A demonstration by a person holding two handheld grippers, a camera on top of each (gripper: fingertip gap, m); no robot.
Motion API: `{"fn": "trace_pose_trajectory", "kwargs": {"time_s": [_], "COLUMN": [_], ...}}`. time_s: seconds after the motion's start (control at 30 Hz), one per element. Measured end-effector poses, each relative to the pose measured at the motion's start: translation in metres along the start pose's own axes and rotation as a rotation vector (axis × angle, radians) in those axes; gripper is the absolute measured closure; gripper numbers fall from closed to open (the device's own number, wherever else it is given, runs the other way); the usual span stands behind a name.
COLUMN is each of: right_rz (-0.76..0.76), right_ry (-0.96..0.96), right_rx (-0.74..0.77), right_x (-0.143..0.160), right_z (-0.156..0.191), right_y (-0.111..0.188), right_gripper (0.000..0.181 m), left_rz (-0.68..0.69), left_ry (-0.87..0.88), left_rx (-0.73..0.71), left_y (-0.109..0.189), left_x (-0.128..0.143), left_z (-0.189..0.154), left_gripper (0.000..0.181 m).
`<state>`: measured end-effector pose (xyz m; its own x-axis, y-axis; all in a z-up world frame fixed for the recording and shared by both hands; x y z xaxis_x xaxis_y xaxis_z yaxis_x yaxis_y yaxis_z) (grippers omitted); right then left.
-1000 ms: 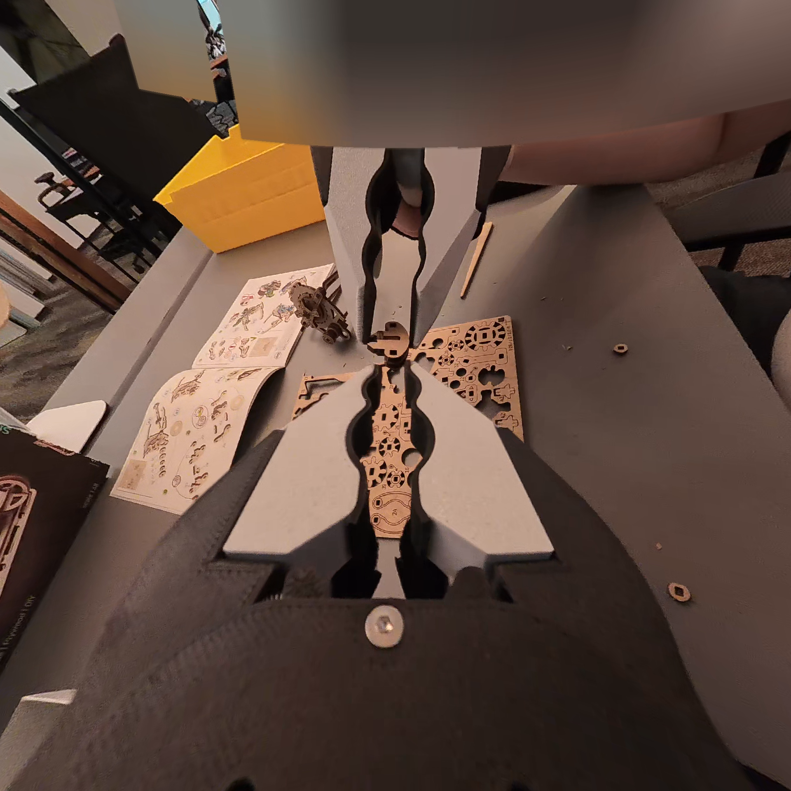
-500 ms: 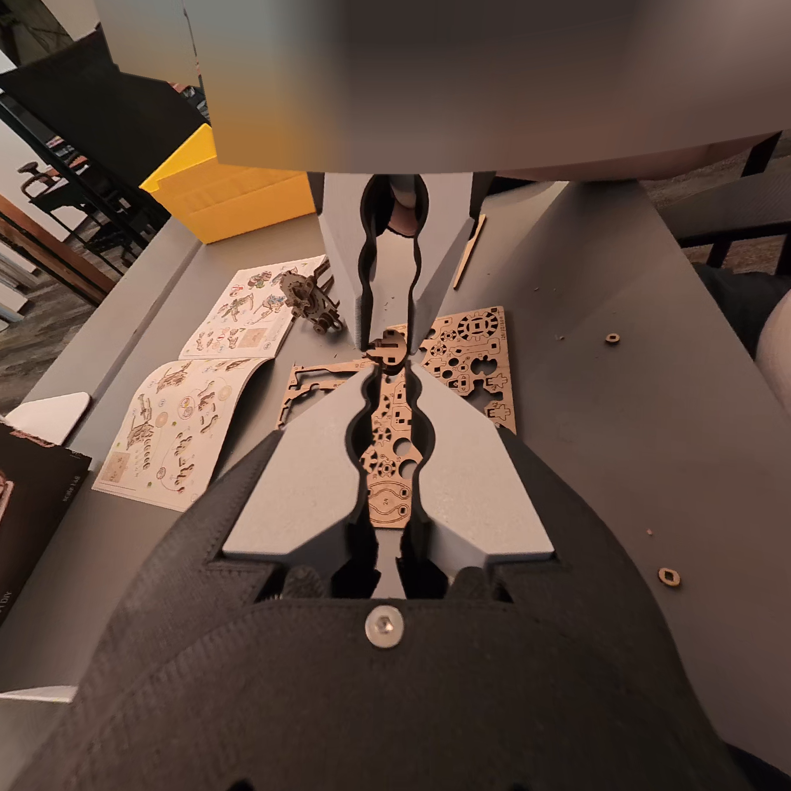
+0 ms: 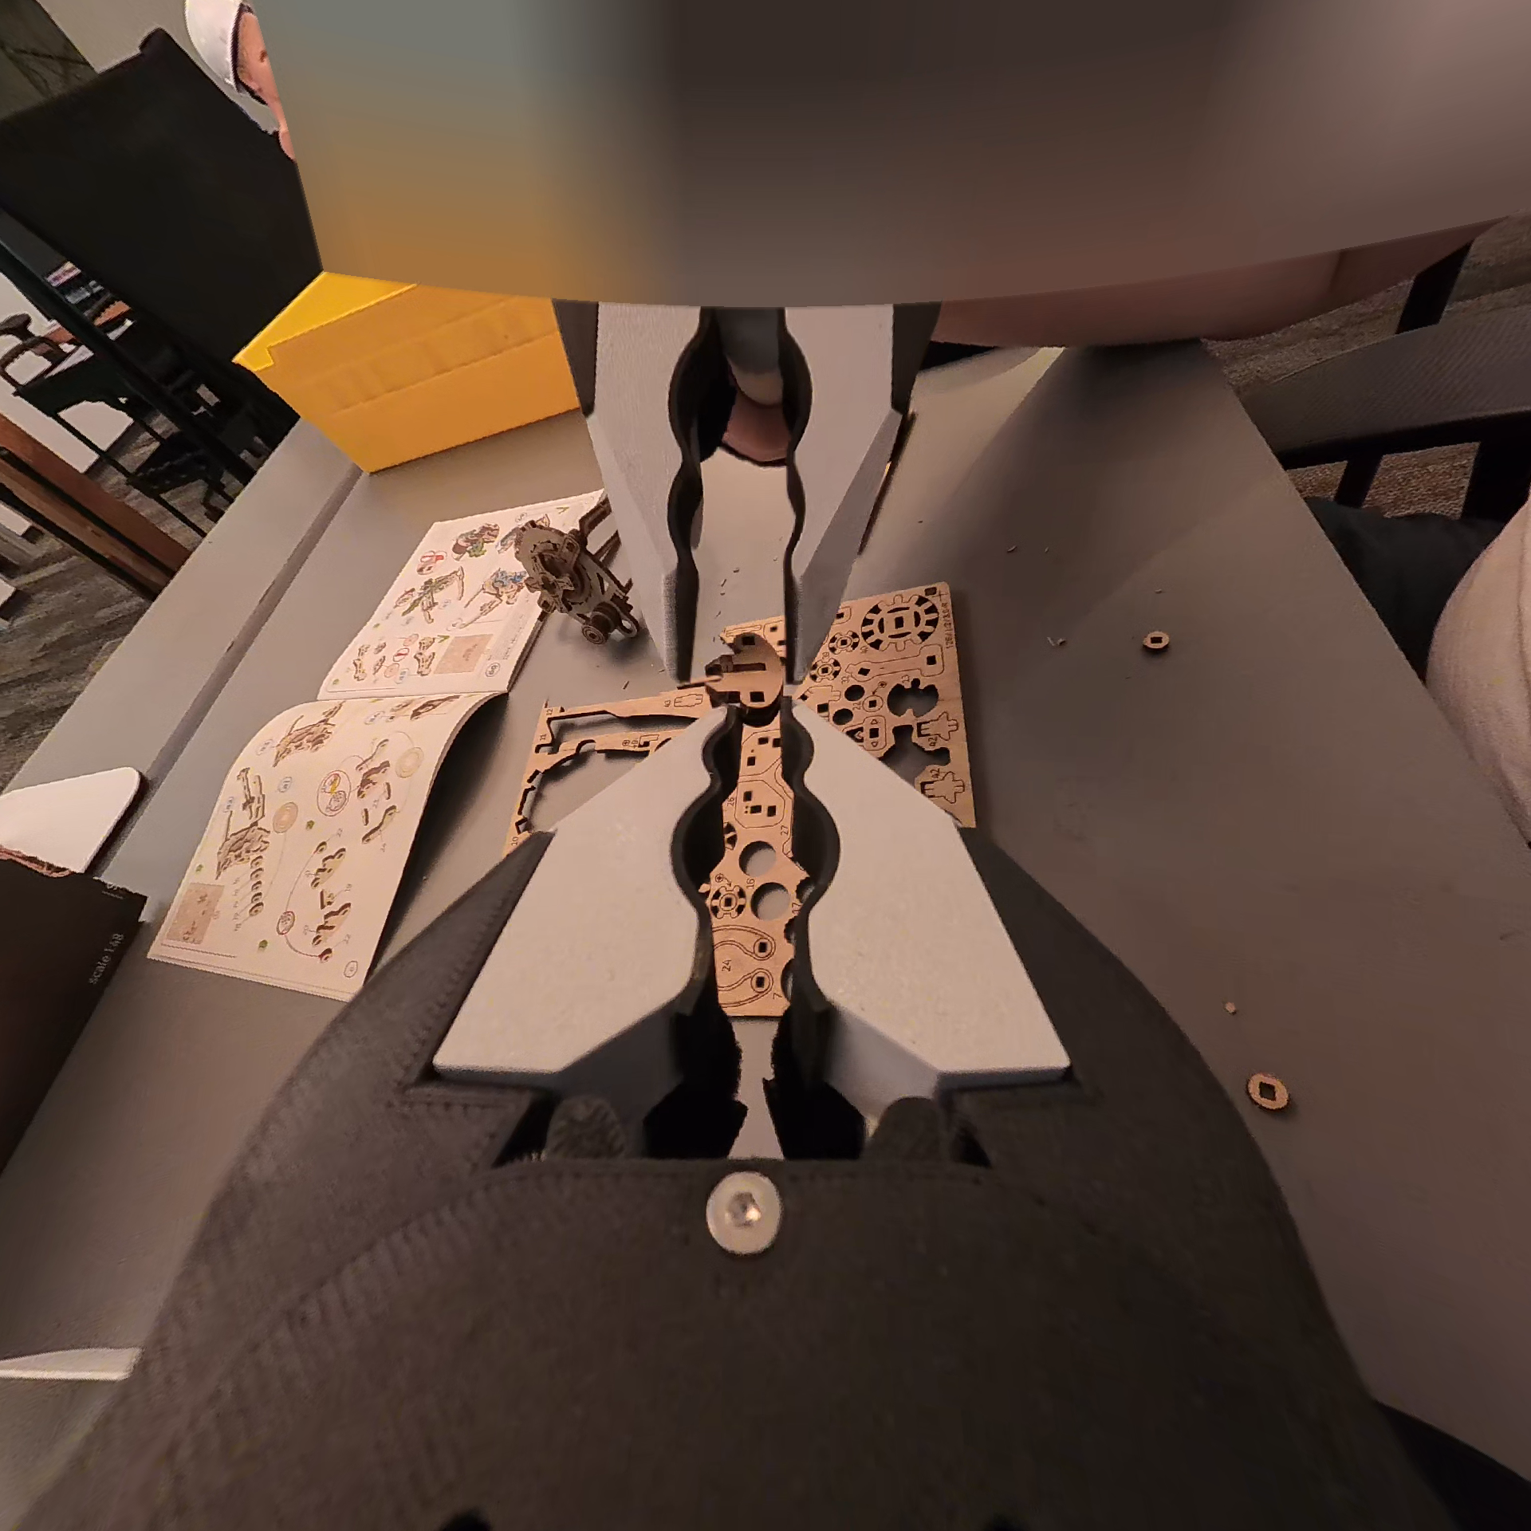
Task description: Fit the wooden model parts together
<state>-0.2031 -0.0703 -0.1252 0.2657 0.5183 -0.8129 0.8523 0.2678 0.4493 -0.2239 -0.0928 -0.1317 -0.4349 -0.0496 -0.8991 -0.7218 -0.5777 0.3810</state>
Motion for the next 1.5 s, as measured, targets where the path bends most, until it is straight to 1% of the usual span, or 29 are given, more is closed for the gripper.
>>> {"fn": "trace_pose_trajectory", "kwargs": {"time_s": [0.17,0.47,0.57,0.77,1.03,1.5], "right_rz": [-0.016,0.011,0.015,0.019,0.02,-0.049], "right_ry": [0.047,0.039,0.041,0.048,0.063,0.04], "right_rx": [0.008,-0.024,-0.043,-0.044,-0.041,-0.047], "right_x": [-0.005,-0.003,-0.003,-0.002,-0.002,-0.009], "right_z": [0.003,0.008,0.011,0.012,0.012,0.01], "right_y": [0.001,-0.004,-0.004,-0.004,-0.004,0.0], "right_gripper": [0.157,0.157,0.161,0.164,0.164,0.164], "left_rz": [-0.005,0.011,0.018,0.024,0.032,0.019], "left_ry": [0.005,-0.015,-0.024,-0.032,-0.038,-0.026], "left_rx": [0.005,0.013,0.012,0.018,0.012,0.006], "left_y": [0.0,-0.002,-0.002,-0.003,-0.003,-0.002], "left_x": [-0.002,0.0,0.001,0.002,0.003,0.0], "left_z": [-0.001,-0.006,-0.007,-0.009,-0.009,-0.007], "left_gripper": [0.174,0.174,0.174,0.174,0.174,0.174]}}
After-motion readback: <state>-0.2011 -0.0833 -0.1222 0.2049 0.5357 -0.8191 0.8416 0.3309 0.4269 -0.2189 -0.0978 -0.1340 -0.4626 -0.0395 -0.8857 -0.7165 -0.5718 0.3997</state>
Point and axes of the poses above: each gripper's, where its closed fingertips meet, y back along the fingers, x out of its underside, z = x × y across the jaws, the point moved 2 cm from there along y, back along the fingers, and after that the axes turned 7 degrees about y, right-handed, at the moved point
